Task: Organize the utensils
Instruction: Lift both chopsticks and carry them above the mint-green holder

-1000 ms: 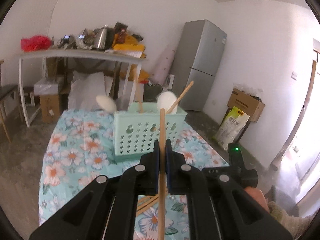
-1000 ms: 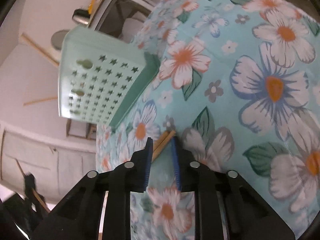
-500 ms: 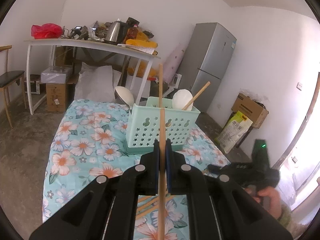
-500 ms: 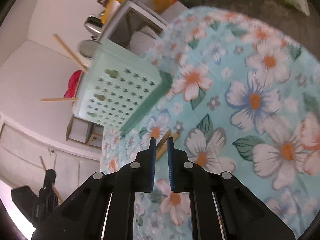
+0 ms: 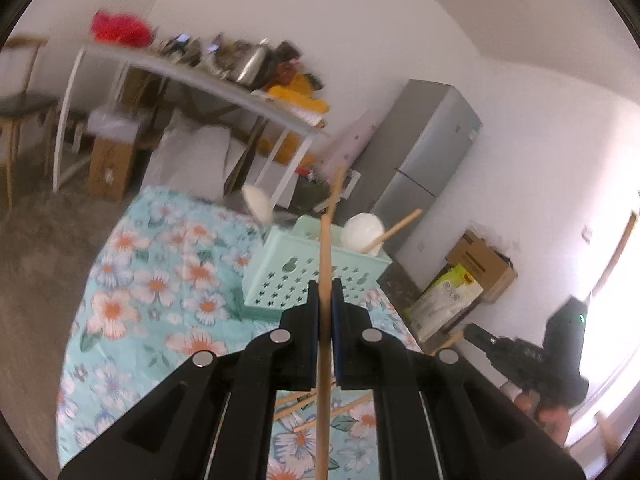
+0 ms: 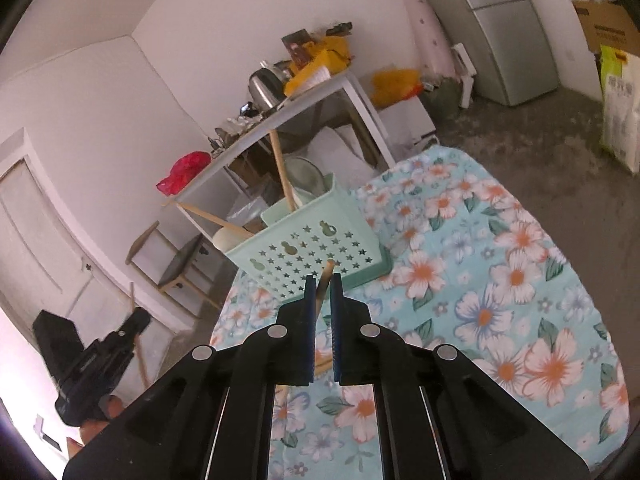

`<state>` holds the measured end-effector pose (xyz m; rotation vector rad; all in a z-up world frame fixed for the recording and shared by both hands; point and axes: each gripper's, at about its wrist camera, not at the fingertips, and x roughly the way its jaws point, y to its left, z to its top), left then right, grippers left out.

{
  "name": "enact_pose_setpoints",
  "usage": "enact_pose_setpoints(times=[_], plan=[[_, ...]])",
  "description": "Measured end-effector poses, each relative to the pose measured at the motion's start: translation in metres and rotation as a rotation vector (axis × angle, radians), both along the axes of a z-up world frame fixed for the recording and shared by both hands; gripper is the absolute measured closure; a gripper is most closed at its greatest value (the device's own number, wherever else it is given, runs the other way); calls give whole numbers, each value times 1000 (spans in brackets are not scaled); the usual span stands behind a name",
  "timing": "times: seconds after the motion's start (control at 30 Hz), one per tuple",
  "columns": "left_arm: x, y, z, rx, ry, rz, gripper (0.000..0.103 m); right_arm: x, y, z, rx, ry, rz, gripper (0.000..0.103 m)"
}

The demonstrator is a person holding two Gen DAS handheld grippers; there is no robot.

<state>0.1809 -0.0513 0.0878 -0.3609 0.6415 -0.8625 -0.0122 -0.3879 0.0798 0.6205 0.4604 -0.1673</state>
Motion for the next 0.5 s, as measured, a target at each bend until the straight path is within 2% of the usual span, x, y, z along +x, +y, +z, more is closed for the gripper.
enact_pose_setpoints(times=[0.1,0.23,0.4,0.5], plan=[[10,4,-9,-23,68,18,98,-1,3,1,-20,2,-1,98],[10,5,-14,9,72,31,98,-1,3,0,-25,3,-7,98],[4,5,-5,25,34,16,98,-3,4,3,-48,-10,-12,99],[0,4,12,17,-14,-1,98,-8,5,12,-76,-31,-17,100]])
